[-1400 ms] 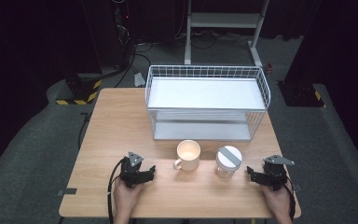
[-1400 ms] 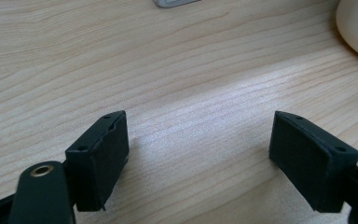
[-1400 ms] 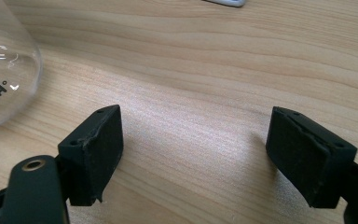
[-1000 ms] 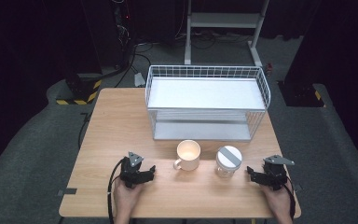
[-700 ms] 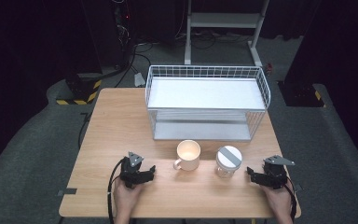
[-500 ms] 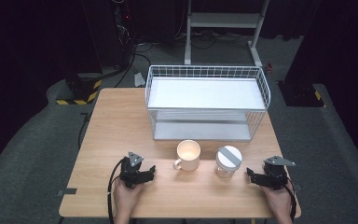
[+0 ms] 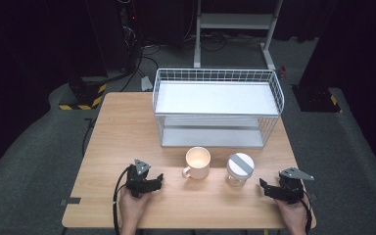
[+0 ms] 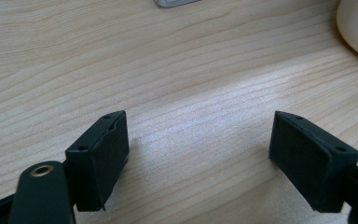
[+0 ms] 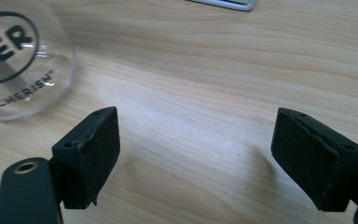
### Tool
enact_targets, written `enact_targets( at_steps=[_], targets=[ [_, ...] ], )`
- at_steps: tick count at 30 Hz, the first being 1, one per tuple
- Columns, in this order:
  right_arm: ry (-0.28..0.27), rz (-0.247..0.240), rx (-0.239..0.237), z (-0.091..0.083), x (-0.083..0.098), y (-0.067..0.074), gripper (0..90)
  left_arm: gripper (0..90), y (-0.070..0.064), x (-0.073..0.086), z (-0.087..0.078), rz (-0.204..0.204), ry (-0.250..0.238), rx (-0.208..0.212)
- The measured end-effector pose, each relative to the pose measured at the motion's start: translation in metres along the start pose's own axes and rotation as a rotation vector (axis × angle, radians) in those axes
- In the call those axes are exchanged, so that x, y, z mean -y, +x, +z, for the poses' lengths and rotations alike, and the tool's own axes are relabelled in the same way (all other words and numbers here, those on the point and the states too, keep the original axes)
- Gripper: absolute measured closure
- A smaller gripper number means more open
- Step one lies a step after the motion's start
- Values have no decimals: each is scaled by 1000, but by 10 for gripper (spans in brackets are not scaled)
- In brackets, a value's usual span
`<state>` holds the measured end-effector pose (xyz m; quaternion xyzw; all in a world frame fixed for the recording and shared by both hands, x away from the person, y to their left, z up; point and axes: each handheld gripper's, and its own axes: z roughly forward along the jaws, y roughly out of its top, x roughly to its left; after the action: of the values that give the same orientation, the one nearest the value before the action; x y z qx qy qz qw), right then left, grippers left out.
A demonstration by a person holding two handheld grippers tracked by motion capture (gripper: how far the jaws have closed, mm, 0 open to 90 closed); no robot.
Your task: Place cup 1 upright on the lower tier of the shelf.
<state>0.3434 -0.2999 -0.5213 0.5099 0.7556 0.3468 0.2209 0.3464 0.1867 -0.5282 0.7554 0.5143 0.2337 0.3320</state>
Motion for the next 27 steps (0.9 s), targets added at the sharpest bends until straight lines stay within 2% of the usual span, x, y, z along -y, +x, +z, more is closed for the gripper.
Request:
enact_targets(
  at_steps=[7,8,11,17,27],
  targets=[
    [-29,-4,-9,-7,6,5,155,201,0,0,0,0,0,0],
    [-31,6,-13,-9,7,7,154,201,0,0,0,1,0,0],
    [-45,-8,-25,-12,9,10,153,201,0,0,0,0,0,0],
    [-53,-2,-46,-16,11,16,150,201,0,0,0,0,0,0],
    [-84,-40,-90,-21,12,32,144,201,0,0,0,1,0,0]
  ],
)
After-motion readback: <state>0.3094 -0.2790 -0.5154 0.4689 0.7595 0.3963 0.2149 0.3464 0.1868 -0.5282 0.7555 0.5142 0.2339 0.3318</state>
